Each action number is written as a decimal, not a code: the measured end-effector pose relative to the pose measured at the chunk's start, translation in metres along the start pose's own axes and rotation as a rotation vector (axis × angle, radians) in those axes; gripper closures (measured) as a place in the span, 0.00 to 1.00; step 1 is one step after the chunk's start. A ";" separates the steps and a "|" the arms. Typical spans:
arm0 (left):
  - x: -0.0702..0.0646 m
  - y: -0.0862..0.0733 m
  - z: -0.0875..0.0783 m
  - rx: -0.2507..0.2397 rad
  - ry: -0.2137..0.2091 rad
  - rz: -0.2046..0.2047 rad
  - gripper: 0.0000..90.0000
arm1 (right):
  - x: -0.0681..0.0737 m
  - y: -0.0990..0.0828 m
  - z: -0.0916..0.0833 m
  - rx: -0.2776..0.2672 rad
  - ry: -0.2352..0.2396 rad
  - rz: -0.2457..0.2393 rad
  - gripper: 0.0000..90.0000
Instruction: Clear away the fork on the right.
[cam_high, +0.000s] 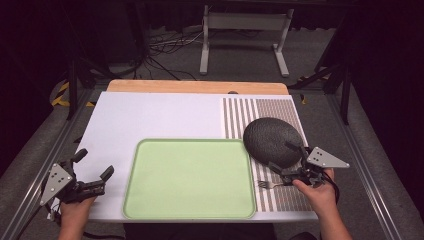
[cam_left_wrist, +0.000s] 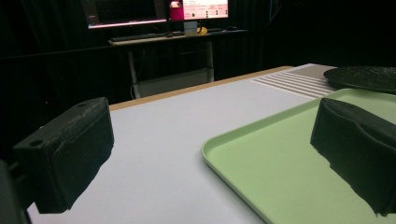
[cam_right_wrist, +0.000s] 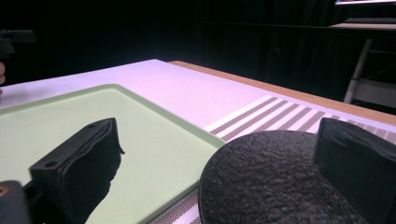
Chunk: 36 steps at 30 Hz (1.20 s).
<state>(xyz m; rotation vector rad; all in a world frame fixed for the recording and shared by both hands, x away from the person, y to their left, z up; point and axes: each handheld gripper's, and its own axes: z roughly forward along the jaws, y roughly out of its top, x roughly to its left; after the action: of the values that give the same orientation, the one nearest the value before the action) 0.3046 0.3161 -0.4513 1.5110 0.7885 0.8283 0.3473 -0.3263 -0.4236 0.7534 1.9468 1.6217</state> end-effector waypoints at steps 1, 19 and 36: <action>0.000 0.000 0.000 0.000 -0.001 -0.001 0.00 | 0.000 0.002 0.002 0.012 0.007 -0.011 0.01; 0.000 0.000 0.000 0.003 -0.003 0.001 0.00 | 0.001 0.045 0.025 0.351 0.113 -0.184 0.04; 0.000 0.001 -0.001 0.001 -0.005 0.001 0.00 | -0.004 0.060 0.038 0.640 0.185 -0.301 0.05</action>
<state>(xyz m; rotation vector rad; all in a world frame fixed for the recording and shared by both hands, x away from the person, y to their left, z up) 0.3040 0.3161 -0.4507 1.5142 0.7851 0.8251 0.3825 -0.2938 -0.3712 0.5020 2.6060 0.9131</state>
